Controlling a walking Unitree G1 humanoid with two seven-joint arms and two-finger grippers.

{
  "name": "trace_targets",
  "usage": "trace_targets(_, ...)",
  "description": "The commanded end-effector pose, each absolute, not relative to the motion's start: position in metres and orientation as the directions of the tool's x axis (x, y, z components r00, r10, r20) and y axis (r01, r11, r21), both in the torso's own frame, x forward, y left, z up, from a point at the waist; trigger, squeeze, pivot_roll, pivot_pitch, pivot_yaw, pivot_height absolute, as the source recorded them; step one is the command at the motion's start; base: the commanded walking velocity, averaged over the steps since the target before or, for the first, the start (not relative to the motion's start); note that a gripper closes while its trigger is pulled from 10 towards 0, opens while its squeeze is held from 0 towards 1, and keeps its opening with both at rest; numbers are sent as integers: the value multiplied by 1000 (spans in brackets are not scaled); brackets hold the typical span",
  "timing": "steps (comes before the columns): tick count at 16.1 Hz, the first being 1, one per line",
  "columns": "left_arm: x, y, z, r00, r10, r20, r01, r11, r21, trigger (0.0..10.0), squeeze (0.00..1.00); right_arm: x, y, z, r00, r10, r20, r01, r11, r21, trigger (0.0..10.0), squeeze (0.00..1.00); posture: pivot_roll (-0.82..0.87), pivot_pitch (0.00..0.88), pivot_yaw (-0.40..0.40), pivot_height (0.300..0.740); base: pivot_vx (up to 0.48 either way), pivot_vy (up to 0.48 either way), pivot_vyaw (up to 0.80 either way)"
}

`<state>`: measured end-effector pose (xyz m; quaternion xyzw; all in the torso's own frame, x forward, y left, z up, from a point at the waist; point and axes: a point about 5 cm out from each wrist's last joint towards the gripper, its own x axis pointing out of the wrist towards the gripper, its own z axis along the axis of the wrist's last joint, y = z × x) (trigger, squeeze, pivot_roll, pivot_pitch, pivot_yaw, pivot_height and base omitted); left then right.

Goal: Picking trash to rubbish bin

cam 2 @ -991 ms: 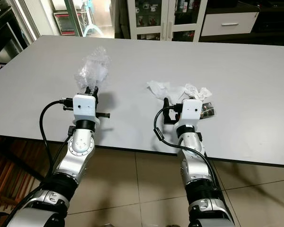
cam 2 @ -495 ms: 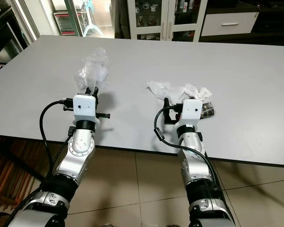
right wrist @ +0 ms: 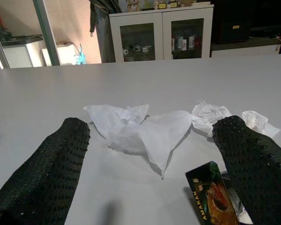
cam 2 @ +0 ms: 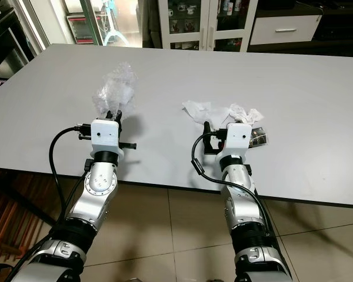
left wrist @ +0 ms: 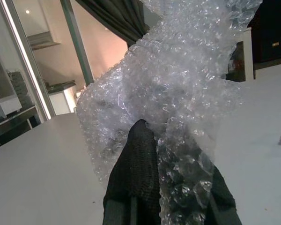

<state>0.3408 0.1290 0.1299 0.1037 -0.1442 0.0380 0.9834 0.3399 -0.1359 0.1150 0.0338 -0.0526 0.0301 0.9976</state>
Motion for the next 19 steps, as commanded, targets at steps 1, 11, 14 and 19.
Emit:
trace_targets(1,340,127,130,958,26,285,-87,975,203,10000,0,341,-133,117,992,68,110,-75,995,61,10000,0,-81,28,56,740,0,0,0)
trace_targets(11,339,124,128,961,10,278,-69,976,205,10000,0,340,-131,116,991,82,106,-89,994,59,10000,0,-87,13,56,740,0,0,0)
trace_targets(14,339,123,128,960,9,278,-68,977,203,10000,0,340,-130,116,991,85,106,-92,994,60,10000,0,-89,12,57,740,0,0,0)
trace_targets(19,340,123,129,960,10,278,-69,977,202,10000,0,341,-130,116,991,86,101,-93,994,61,10000,0,-84,21,53,740,0,0,0)
